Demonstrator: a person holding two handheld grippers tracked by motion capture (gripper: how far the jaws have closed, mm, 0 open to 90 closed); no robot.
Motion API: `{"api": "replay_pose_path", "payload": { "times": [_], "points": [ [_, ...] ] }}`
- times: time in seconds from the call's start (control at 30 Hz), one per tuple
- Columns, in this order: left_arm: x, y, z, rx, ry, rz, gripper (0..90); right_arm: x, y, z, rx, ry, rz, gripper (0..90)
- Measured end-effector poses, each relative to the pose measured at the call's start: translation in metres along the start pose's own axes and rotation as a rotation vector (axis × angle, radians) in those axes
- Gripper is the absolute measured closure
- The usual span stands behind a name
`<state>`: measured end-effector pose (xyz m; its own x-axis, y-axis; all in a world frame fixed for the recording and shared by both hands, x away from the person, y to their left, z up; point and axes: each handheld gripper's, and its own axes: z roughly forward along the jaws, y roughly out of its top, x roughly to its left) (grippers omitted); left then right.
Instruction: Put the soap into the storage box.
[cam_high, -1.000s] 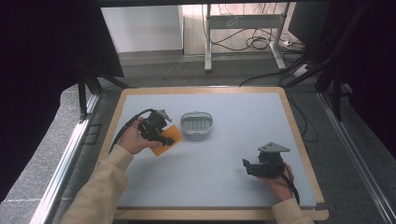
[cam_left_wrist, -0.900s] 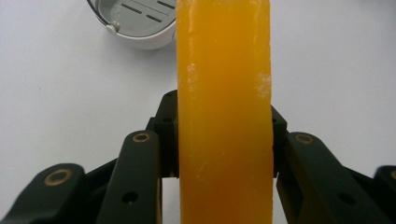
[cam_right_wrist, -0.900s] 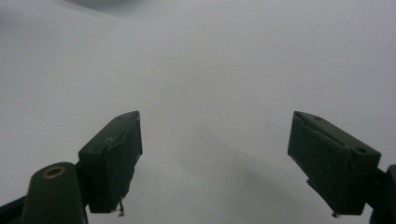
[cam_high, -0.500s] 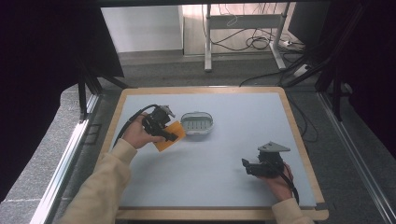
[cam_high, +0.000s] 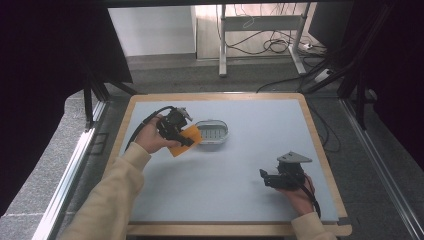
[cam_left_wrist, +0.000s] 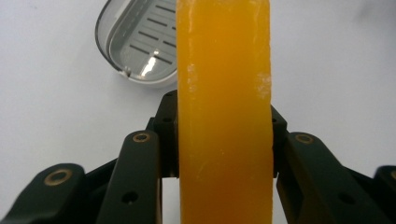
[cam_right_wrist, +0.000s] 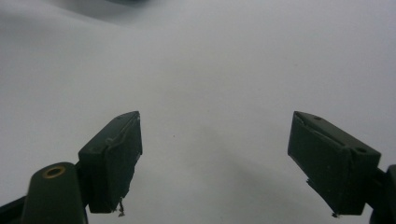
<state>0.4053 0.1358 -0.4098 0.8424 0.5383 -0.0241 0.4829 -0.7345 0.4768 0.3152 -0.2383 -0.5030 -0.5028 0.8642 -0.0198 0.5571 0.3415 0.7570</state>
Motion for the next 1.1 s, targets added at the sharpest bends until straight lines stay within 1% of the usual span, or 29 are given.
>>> {"api": "replay_pose_path", "payload": {
  "times": [0.1, 0.17, 0.27, 0.37, 0.53, 0.6, 0.7, 0.8, 0.9, 1.03, 1.1],
  "points": [
    [0.002, 0.004, 0.0, -0.015, 0.002, 0.004, 62.1, -0.002, 0.0, -0.001, -0.005, -0.004, 0.003, 18.2],
    [0.003, 0.007, 0.0, -0.013, -0.001, 0.012, 62.1, -0.003, 0.0, -0.001, -0.006, -0.004, 0.003, 18.2],
    [0.005, 0.011, 0.003, -0.008, 0.002, 0.021, 62.1, -0.003, 0.0, 0.0, -0.008, -0.005, 0.007, 18.2],
    [0.007, 0.016, 0.006, -0.004, 0.002, 0.029, 62.1, -0.003, 0.0, -0.001, -0.007, -0.003, 0.001, 18.2],
    [0.01, 0.024, 0.012, 0.018, -0.016, 0.05, 62.1, -0.003, 0.0, 0.0, -0.003, 0.001, 0.002, 18.2],
    [0.012, 0.027, 0.014, 0.016, -0.017, 0.048, 62.1, -0.003, -0.001, 0.001, -0.002, 0.003, 0.005, 18.2],
    [0.014, 0.032, 0.017, 0.02, -0.016, 0.061, 62.1, -0.003, -0.001, 0.001, 0.0, 0.004, 0.003, 18.2],
    [0.017, 0.036, 0.018, 0.017, -0.028, 0.06, 62.1, -0.003, -0.001, 0.001, 0.002, 0.004, 0.002, 18.2],
    [0.019, 0.041, 0.019, 0.019, -0.029, 0.064, 62.1, -0.004, -0.001, 0.002, 0.004, 0.006, 0.006, 18.1],
    [0.022, 0.046, 0.022, 0.016, -0.037, 0.088, 62.1, -0.003, -0.001, 0.003, 0.011, 0.016, -0.011, 18.2],
    [0.022, 0.049, 0.023, 0.004, -0.03, 0.105, 62.1, -0.003, -0.001, 0.003, 0.012, 0.016, -0.015, 18.2]
  ]
}}
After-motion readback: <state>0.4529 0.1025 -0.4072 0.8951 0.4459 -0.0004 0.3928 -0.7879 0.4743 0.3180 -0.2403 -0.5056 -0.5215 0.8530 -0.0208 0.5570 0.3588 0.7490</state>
